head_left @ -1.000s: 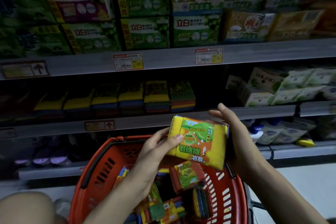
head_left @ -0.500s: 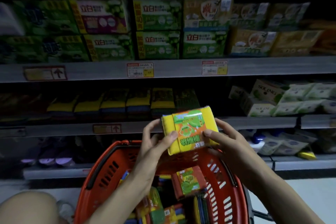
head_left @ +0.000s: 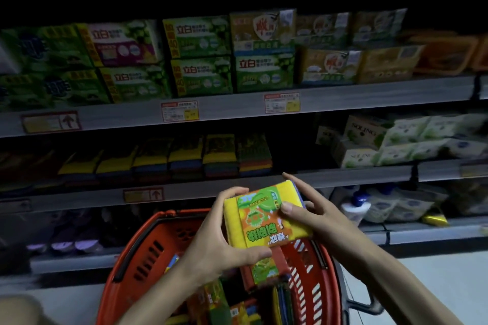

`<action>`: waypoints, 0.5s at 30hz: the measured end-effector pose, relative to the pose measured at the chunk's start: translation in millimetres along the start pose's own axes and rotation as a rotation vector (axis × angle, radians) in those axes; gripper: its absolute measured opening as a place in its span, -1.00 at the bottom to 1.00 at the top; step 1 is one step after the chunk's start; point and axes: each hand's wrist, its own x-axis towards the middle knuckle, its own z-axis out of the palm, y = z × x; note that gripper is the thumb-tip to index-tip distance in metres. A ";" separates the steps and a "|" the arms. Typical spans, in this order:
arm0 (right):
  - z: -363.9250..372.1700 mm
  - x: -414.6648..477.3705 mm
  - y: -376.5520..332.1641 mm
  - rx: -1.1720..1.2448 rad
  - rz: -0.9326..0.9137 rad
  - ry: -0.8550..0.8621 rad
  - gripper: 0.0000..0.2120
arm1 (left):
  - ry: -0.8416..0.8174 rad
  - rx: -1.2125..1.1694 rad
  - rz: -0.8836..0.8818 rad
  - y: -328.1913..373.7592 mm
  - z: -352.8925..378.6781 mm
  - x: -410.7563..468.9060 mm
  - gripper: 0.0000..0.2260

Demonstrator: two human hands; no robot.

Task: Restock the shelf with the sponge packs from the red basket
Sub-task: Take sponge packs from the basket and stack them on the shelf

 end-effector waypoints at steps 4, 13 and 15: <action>-5.6 -13.3 11.5 -0.007 0.001 -0.025 -0.39 | 0.010 0.014 -0.016 9.4 10.4 1.7 -0.33; -24.9 -22.8 4.7 -0.081 -0.173 0.029 -0.30 | -0.019 0.006 -0.031 24.2 16.5 16.0 -0.29; -27.8 -24.2 6.4 -0.078 -0.185 0.031 -0.32 | -0.059 0.004 -0.052 25.7 17.2 18.7 -0.26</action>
